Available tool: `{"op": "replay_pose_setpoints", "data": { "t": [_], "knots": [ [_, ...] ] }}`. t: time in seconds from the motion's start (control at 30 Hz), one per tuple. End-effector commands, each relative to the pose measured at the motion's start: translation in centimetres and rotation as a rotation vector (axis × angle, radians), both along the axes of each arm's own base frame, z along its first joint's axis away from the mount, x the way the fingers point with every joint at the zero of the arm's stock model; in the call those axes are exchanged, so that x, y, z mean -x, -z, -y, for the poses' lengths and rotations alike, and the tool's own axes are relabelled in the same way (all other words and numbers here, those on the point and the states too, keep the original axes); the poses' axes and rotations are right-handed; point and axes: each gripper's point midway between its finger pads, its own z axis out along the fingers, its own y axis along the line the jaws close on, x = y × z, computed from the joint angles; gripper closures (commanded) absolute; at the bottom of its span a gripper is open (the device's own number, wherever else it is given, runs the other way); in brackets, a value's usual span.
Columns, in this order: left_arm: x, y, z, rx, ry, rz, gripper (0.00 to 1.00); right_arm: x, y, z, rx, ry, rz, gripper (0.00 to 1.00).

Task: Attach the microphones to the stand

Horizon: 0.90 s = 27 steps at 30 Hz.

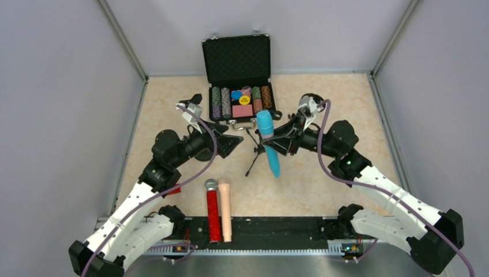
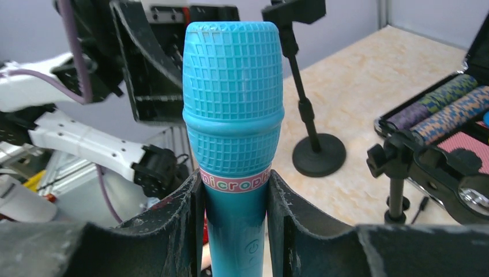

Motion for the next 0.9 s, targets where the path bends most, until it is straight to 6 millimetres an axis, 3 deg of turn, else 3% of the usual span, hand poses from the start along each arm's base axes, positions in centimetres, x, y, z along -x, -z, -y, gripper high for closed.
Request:
{"op": "replay_pose_setpoints", "data": {
  "t": [0.0, 0.23, 0.43, 0.7, 0.87],
  "knots": [
    [3.6, -2.0, 2.9, 0.069, 0.279, 0.073, 0.01, 1.7, -6.7, 0.2, -0.227, -0.111, 0.055, 1.0],
    [7.5, -3.0, 5.8, 0.143, 0.551, 0.127, 0.01, 0.9, -9.0, 0.7, -0.357, -0.066, 0.043, 1.0],
    [9.1, -2.6, 8.2, 0.118, 0.679, 0.13, 0.01, 0.7, -9.4, 0.4, -0.402, -0.088, 0.027, 1.0],
    [8.3, -2.1, 10.5, 0.148, 0.682, 0.114, 0.08, 0.8, -9.3, 0.4, -0.429, -0.1, 0.009, 1.0],
    [7.9, -2.5, 11.2, 0.194, 0.702, 0.118, 0.25, 0.8, -8.8, 0.4, -0.437, -0.1, -0.007, 1.0]
  ]
}}
